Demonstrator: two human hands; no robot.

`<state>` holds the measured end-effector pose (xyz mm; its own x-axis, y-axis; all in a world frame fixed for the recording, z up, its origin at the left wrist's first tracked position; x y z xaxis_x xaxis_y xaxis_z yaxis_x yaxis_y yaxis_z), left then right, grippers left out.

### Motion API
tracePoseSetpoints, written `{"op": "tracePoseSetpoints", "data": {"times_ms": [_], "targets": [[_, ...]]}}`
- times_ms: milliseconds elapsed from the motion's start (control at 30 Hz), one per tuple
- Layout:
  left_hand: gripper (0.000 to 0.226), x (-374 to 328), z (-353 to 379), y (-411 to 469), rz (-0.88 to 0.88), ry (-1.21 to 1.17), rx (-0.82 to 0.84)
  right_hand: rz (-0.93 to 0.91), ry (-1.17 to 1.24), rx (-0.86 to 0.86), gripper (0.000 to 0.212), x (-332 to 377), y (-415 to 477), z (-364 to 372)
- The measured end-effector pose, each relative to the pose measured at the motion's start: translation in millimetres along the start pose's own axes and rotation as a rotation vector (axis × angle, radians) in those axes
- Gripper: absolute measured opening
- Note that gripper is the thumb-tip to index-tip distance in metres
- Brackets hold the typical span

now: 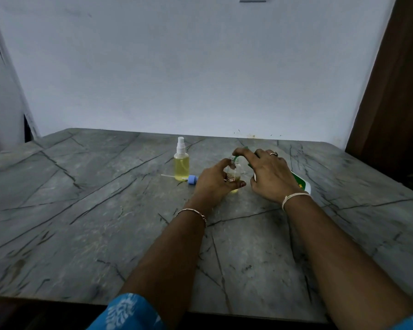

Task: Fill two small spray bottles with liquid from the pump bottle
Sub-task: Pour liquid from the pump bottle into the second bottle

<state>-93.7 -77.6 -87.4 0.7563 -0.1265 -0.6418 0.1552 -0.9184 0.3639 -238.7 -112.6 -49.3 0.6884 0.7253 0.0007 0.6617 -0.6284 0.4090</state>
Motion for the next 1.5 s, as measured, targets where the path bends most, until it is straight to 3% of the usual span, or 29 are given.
{"op": "tracePoseSetpoints", "data": {"times_ms": [267,533,767,1067,1233,1500], "targets": [[0.056,-2.0,0.2,0.0,-0.028,0.005,0.021,0.023,0.017,-0.036,0.065,3.8,2.2,0.1],[0.051,-1.5,0.0,-1.9,-0.032,-0.017,0.022,0.027,0.001,-0.002,0.08,0.8,-0.8,1.8],[0.057,-3.3,0.2,-2.4,-0.015,-0.016,0.018,0.027,0.013,-0.04,0.067,2.6,2.9,1.4],[0.054,-0.9,1.2,-1.0,-0.012,-0.048,0.026,0.012,-0.003,-0.039,0.074,-0.2,-2.5,1.1],[0.061,-0.8,1.9,-1.3,-0.01,-0.043,0.028,0.021,0.02,-0.06,0.066,2.7,0.3,0.3],[0.052,-1.4,1.2,-1.3,-0.018,-0.032,0.015,0.012,-0.014,-0.045,0.072,1.2,1.0,1.6]]}}
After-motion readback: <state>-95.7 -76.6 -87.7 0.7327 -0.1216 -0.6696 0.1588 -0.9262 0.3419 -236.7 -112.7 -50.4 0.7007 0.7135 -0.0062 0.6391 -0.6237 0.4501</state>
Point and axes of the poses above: each hand's wrist, its own y-axis towards the middle knuckle, its own z-axis out of the palm, x = y × z, the point moved 3 cm from there along y, towards the middle knuckle, and after that the axes turned 9 degrees about x, right-handed, at the moved point
